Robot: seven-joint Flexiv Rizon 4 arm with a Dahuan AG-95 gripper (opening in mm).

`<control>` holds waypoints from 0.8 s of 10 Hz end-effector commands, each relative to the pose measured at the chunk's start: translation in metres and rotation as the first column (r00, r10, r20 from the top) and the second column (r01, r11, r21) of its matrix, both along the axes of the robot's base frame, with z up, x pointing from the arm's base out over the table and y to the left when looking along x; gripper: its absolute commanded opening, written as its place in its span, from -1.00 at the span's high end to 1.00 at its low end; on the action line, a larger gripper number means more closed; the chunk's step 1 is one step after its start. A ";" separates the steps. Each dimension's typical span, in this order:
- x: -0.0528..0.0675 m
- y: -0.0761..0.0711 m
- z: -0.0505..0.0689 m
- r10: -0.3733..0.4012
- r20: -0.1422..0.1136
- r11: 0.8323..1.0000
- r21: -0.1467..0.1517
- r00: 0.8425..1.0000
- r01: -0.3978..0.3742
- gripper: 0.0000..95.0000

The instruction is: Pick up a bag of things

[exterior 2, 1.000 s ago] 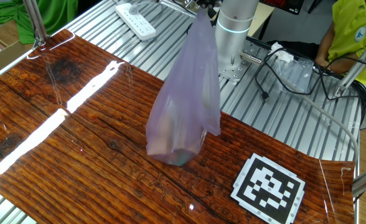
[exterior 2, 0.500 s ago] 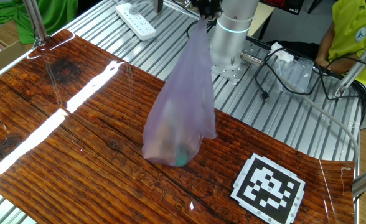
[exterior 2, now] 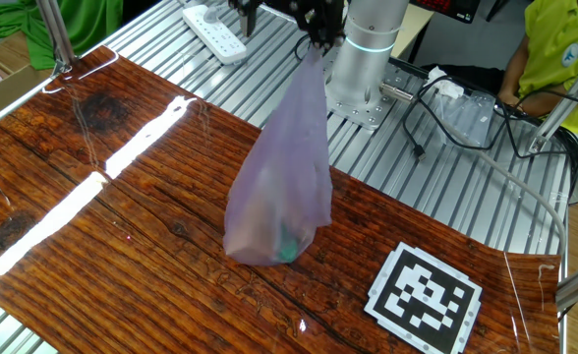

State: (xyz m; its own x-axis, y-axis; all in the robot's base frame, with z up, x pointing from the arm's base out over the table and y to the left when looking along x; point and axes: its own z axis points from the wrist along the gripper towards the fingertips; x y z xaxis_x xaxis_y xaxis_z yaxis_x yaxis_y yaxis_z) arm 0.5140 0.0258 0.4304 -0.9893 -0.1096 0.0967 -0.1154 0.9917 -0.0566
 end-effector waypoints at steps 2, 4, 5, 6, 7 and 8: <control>0.001 -0.003 -0.014 -0.001 0.010 1.000 0.002 1.000 0.001 -0.60; 0.000 -0.003 -0.025 -0.013 0.012 1.000 0.004 1.000 0.013 -0.60; -0.002 -0.003 -0.031 -0.021 0.015 1.000 0.005 1.000 0.021 -0.60; -0.003 -0.002 -0.038 -0.026 0.016 1.000 0.005 1.000 0.026 -0.60; -0.003 -0.001 -0.043 -0.033 0.015 0.999 0.007 0.999 0.033 -0.60; -0.002 0.000 -0.047 -0.039 0.014 0.999 0.011 0.999 0.039 -0.60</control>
State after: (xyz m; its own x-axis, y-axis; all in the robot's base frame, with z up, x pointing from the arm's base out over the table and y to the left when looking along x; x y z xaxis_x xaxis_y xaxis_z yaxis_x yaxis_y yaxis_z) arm 0.5098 0.0260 0.3811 -0.9948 -0.0707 0.0733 -0.0743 0.9961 -0.0472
